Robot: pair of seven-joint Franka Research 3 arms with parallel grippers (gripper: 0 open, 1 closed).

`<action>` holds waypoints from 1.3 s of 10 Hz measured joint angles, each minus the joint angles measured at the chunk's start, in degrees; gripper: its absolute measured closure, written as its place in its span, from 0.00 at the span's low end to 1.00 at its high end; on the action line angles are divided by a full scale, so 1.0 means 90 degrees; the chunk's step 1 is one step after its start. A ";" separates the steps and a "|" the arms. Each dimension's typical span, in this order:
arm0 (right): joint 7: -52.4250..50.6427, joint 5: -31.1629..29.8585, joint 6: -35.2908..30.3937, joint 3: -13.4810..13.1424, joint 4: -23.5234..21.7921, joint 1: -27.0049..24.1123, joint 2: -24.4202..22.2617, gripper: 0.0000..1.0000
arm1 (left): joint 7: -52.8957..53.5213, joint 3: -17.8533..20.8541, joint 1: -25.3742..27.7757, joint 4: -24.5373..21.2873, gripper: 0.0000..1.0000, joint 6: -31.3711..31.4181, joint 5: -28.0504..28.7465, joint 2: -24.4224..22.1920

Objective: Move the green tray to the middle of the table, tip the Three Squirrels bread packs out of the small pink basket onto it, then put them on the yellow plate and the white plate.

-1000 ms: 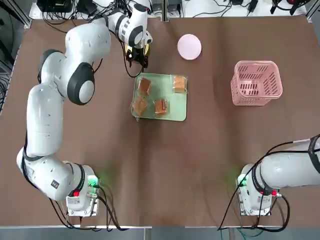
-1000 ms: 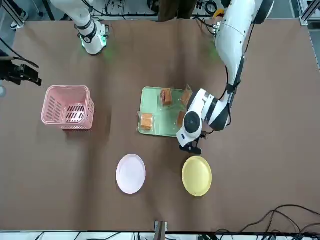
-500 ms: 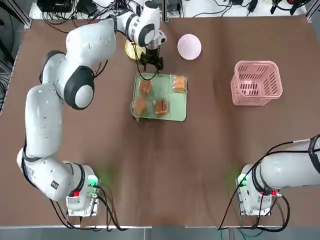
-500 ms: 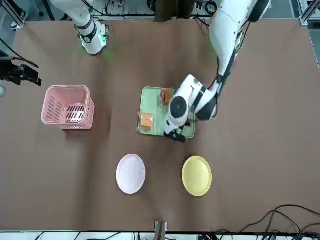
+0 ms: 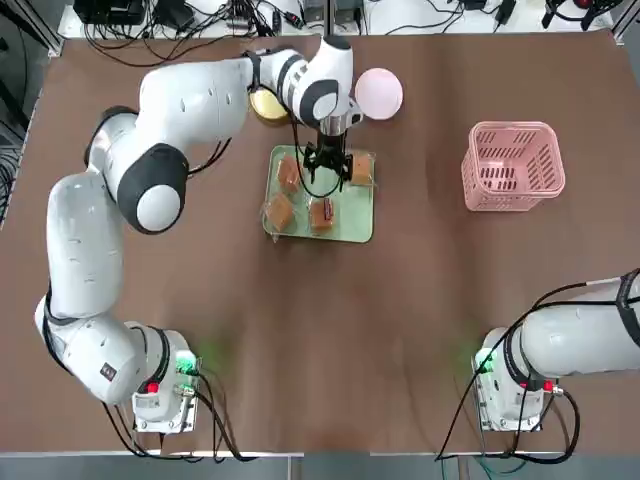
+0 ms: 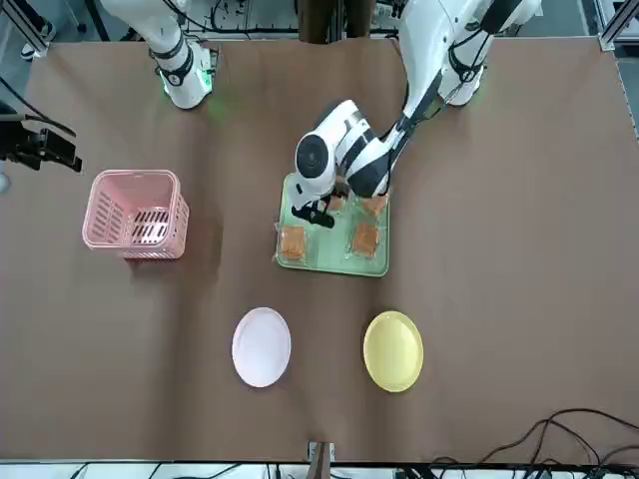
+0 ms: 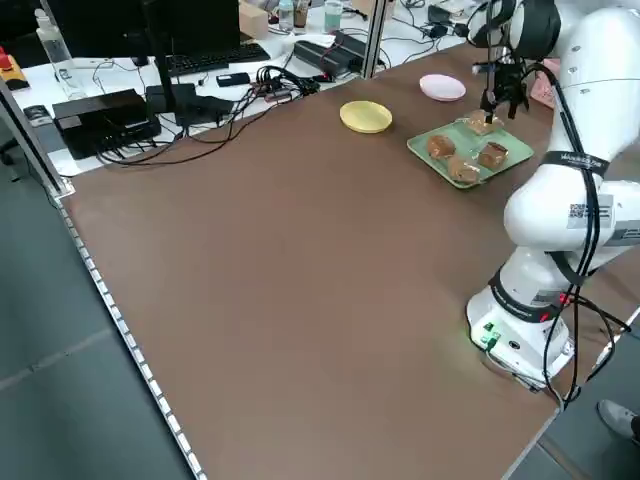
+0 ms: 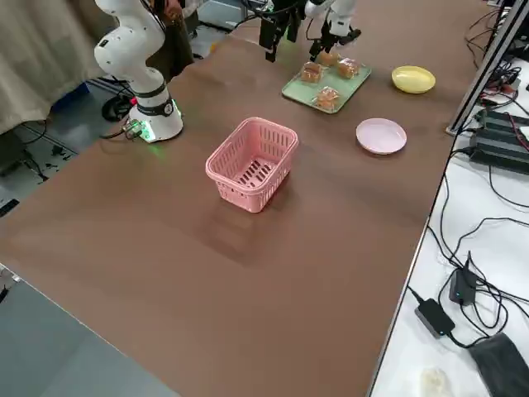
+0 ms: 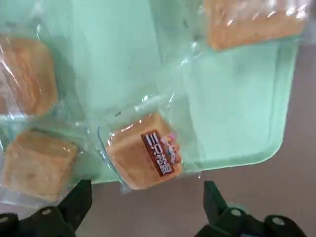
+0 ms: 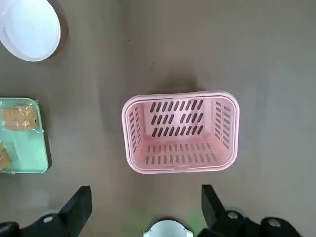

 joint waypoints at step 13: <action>-0.0001 0.0000 -0.0005 0.0000 -0.0003 -0.0036 0.0003 0.02 | -0.0598 -0.0119 0.0605 -0.2510 0.00 0.2743 -0.0104 -0.0639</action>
